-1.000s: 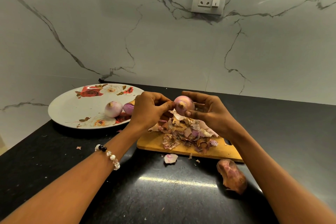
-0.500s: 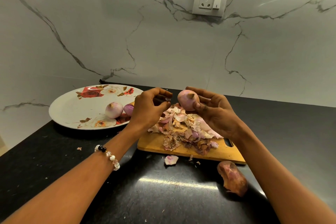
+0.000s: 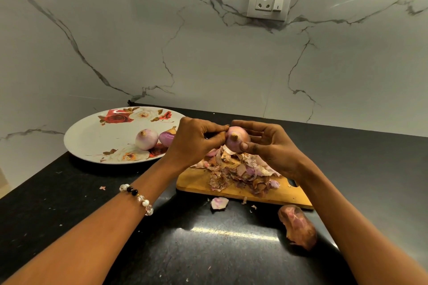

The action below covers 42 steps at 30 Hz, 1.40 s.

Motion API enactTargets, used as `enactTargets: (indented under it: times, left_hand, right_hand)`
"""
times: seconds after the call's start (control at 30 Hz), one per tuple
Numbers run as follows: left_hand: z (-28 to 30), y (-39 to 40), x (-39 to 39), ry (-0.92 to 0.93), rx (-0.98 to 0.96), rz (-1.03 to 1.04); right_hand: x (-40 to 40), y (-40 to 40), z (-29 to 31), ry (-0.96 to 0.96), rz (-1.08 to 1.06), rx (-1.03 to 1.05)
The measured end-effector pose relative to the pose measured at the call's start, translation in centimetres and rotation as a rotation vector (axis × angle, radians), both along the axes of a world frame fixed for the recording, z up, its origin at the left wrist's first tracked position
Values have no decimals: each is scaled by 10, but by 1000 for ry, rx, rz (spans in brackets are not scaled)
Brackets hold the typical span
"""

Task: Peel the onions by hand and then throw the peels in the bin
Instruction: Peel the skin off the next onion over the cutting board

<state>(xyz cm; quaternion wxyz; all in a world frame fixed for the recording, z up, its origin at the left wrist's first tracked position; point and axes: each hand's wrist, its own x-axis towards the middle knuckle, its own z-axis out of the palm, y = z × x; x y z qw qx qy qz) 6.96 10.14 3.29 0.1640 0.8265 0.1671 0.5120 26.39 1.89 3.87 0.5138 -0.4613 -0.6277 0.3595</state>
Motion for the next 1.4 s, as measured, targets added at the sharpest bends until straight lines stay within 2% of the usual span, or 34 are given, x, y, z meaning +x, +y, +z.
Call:
enactTargets:
  times: [0.17, 0.4, 0.87, 1.1, 1.4]
  left_hand:
    - [-2, 1, 0, 4, -5, 6]
    - [-2, 3, 0, -77, -181, -14]
    - [-5, 0, 3, -28, -64, 70]
    - [-4, 0, 3, -95, -139, 32]
    - [-4, -2, 3, -46, 40, 128]
  right_hand:
    - [-1, -1, -1, 1, 1, -3]
    - [0, -1, 1, 39, 7, 15]
    - [-1, 0, 0, -28, -21, 16]
    - [0, 1, 0, 19, -26, 45]
    - [-3, 3, -3, -22, -64, 67]
